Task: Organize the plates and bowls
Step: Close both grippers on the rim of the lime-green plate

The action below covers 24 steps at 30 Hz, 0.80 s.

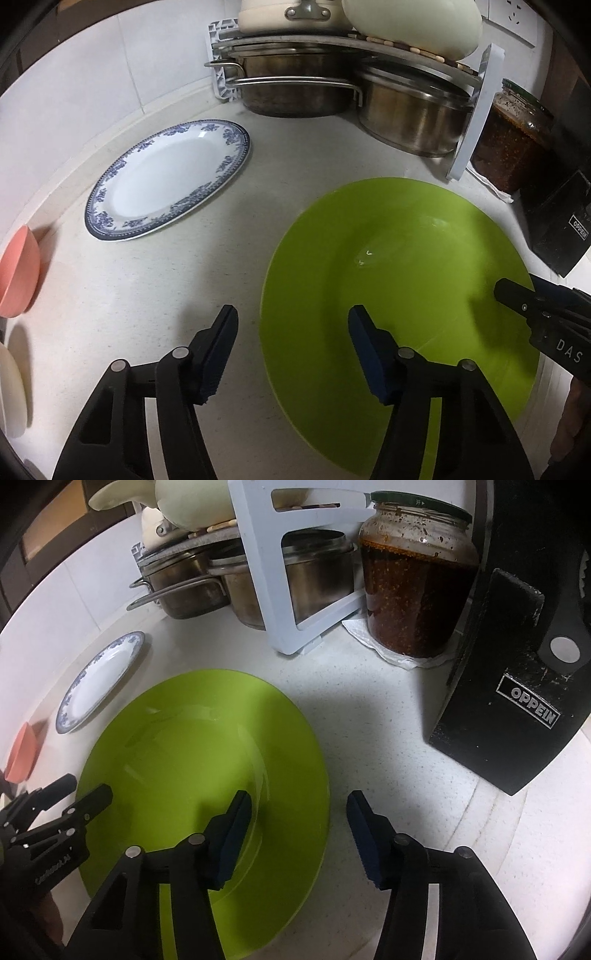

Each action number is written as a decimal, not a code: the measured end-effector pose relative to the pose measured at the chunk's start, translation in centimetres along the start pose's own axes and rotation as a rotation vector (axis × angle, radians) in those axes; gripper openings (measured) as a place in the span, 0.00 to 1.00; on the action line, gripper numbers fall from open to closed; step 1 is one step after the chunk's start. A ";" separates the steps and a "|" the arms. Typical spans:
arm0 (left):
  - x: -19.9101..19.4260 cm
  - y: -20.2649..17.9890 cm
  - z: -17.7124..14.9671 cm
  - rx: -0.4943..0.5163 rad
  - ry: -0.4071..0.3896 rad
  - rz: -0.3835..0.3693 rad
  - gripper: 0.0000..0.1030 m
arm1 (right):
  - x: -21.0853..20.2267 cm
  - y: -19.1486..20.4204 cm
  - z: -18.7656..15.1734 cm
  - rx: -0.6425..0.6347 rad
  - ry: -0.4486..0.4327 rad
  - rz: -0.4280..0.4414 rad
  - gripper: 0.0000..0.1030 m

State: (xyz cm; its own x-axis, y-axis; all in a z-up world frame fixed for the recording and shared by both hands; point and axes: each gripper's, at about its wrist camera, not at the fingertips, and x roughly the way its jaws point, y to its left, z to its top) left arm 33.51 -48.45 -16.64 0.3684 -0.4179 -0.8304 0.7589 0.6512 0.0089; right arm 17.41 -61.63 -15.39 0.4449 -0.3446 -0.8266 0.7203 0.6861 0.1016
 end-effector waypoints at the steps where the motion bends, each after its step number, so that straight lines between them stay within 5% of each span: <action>1: 0.1 0.0 0.0 0.000 0.005 -0.007 0.53 | 0.0 0.0 0.0 -0.004 -0.001 -0.002 0.50; 9: 0.3 0.1 0.3 -0.018 0.006 -0.032 0.40 | 0.2 0.3 0.2 -0.014 0.009 0.017 0.39; 24: -1.5 1.4 -0.6 -0.075 -0.004 -0.029 0.38 | -0.7 1.0 0.3 -0.021 0.021 -0.004 0.38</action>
State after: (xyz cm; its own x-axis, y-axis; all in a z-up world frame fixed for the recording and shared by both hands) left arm 33.71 -46.48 -15.69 0.3489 -0.4400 -0.8274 0.7273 0.6839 -0.0570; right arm 18.00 -60.95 -14.54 0.4309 -0.3342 -0.8383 0.7105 0.6984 0.0868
